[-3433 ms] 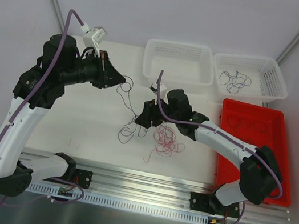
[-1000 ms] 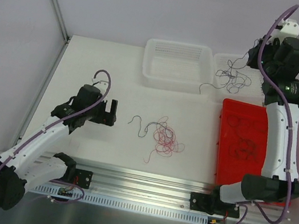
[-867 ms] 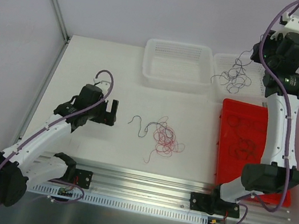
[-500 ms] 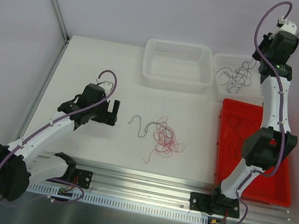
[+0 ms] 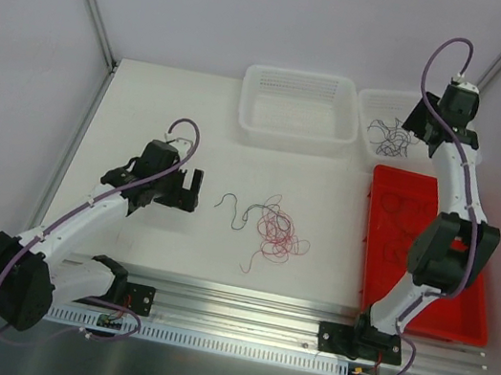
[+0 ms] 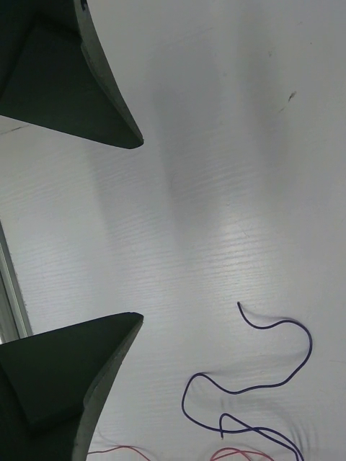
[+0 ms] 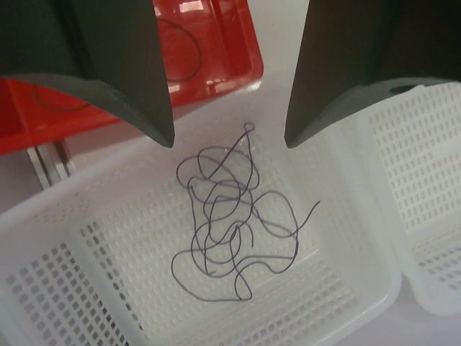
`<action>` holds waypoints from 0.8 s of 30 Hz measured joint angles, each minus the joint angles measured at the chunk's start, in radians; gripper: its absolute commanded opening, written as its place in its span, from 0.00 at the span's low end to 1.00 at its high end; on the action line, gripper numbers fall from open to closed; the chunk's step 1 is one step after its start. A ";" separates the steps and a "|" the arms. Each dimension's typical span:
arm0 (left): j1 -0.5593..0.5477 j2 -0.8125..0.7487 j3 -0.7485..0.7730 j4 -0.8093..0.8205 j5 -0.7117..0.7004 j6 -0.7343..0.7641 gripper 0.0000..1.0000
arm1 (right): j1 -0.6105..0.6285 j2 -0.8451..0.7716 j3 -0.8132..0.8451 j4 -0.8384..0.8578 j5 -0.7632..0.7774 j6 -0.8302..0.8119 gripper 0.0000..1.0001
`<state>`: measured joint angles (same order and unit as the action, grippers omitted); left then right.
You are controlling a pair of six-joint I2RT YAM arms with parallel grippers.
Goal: Untangle the cables
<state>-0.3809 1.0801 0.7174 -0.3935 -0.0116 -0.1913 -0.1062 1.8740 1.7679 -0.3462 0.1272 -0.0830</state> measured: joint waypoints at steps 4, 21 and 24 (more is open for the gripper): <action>0.000 0.000 0.000 0.001 0.023 -0.001 0.99 | 0.045 -0.201 -0.180 -0.039 -0.008 0.034 0.67; -0.002 0.055 0.011 0.008 0.230 -0.048 0.99 | 0.626 -0.585 -0.882 -0.063 -0.169 0.248 0.66; -0.025 0.081 0.020 0.009 0.248 -0.080 0.99 | 0.710 -0.575 -0.916 -0.051 -0.182 0.275 0.66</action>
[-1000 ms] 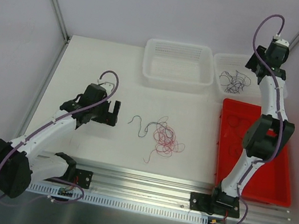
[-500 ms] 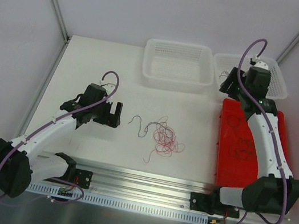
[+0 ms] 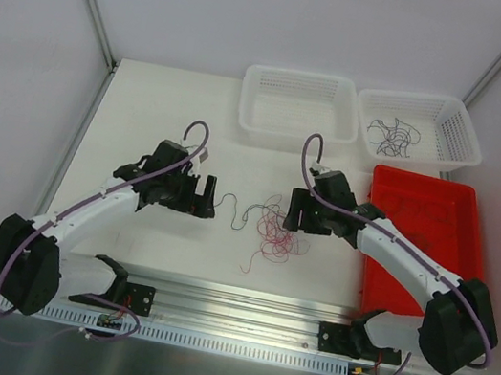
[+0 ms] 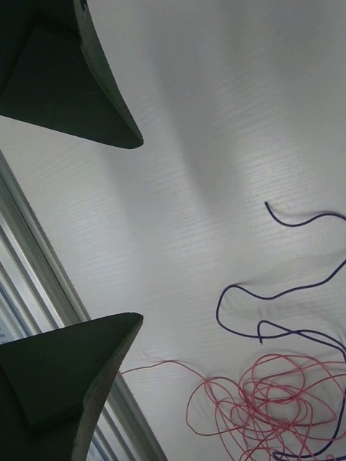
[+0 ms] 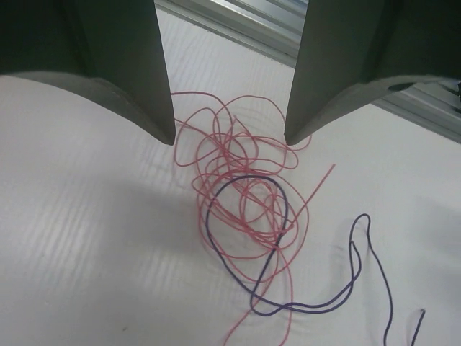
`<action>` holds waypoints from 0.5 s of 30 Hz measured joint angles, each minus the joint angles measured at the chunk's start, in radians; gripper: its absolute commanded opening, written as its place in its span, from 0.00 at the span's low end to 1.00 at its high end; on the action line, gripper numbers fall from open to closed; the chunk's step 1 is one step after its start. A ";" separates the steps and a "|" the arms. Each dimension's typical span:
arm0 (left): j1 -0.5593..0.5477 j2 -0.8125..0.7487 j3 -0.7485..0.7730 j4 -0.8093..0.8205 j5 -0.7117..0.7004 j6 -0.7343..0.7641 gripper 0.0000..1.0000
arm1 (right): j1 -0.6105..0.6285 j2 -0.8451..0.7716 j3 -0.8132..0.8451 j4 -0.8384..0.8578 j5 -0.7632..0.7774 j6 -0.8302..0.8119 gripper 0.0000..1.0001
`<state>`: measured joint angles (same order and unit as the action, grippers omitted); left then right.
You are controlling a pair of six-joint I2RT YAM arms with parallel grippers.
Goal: Untangle the cables
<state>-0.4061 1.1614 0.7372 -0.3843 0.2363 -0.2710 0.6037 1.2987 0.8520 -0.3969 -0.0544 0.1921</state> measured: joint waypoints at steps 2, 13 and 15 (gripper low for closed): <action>-0.034 0.023 0.011 0.003 -0.005 -0.027 0.98 | 0.026 0.012 0.000 0.018 -0.003 0.010 0.66; -0.131 0.262 0.142 0.023 -0.147 -0.309 0.74 | 0.067 0.114 0.000 0.064 -0.003 0.031 0.65; -0.147 0.307 0.169 0.027 -0.182 -0.370 0.72 | 0.079 0.118 0.000 0.069 -0.005 0.032 0.65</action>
<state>-0.5533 1.4681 0.9062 -0.3569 0.0544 -0.6407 0.6823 1.4170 0.8524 -0.3279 -0.0589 0.2245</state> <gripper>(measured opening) 0.743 0.651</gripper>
